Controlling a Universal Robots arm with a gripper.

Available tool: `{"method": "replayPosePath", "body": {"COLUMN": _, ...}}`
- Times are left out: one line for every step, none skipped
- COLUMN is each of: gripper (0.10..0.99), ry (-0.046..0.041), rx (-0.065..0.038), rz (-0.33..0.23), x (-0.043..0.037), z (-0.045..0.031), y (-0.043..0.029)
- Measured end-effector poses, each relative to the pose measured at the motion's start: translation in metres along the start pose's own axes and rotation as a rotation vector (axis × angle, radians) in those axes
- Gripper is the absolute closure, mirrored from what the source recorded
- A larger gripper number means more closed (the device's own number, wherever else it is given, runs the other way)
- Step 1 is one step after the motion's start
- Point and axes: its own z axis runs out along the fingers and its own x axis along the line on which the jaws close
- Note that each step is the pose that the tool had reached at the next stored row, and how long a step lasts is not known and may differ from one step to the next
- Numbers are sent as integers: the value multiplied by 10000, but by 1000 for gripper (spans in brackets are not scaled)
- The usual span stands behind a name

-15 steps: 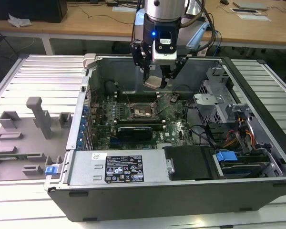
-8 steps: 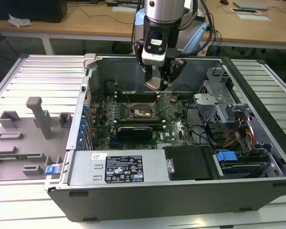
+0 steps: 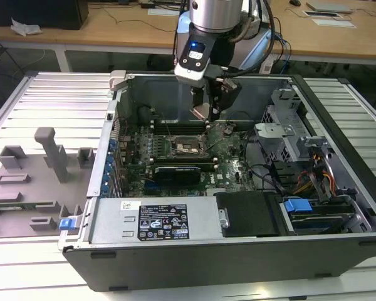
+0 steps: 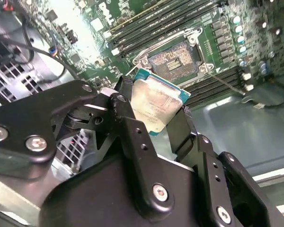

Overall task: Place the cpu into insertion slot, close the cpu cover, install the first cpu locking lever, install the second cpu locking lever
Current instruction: 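Place the cpu into insertion slot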

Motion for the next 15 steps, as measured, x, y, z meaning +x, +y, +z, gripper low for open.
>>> {"method": "replayPosePath", "body": {"gripper": 545, "ry": -21, "rx": -5, "rz": 302, "x": 0, "z": 5, "y": -1}}
{"method": "replayPosePath", "body": {"gripper": 545, "ry": -45, "rx": -11, "rz": 642, "x": 0, "z": 12, "y": -1}}
{"method": "replayPosePath", "body": {"gripper": 545, "ry": -74, "rx": -19, "rz": 1059, "x": 0, "z": 19, "y": -2}}
{"method": "replayPosePath", "body": {"gripper": 545, "ry": -103, "rx": -28, "rz": 1493, "x": -1, "z": 27, "y": -2}}
{"method": "replayPosePath", "body": {"gripper": 545, "ry": -129, "rx": -34, "rz": 1868, "x": -1, "z": 33, "y": -2}}
{"method": "replayPosePath", "body": {"gripper": 545, "ry": -157, "rx": -42, "rz": 2267, "x": -1, "z": 40, "y": -3}}
{"method": "replayPosePath", "body": {"gripper": 545, "ry": -169, "rx": -45, "rz": 2449, "x": -1, "z": 43, "y": -3}}
{"method": "replayPosePath", "body": {"gripper": 545, "ry": -183, "rx": -49, "rz": 2647, "x": -1, "z": 47, "y": -3}}
{"method": "replayPosePath", "body": {"gripper": 545, "ry": -201, "rx": -54, "rz": 2907, "x": -1, "z": 51, "y": -4}}
{"method": "replayPosePath", "body": {"gripper": 545, "ry": -227, "rx": -61, "rz": 3292, "x": -1, "z": 58, "y": -4}}
{"method": "replayPosePath", "body": {"gripper": 545, "ry": -254, "rx": -69, "rz": 3682, "x": -1, "z": 67, "y": -5}}
{"method": "replayPosePath", "body": {"gripper": 545, "ry": -269, "rx": -73, "rz": 3902, "x": -1, "z": 73, "y": -5}}
{"method": "replayPosePath", "body": {"gripper": 545, "ry": -283, "rx": -77, "rz": 4099, "x": -2, "z": 79, "y": -6}}
{"method": "replayPosePath", "body": {"gripper": 545, "ry": -302, "rx": -83, "rz": 4395, "x": -2, "z": 94, "y": -7}}
{"method": "replayPosePath", "body": {"gripper": 545, "ry": -316, "rx": -86, "rz": 4589, "x": -1, "z": 108, "y": -9}}
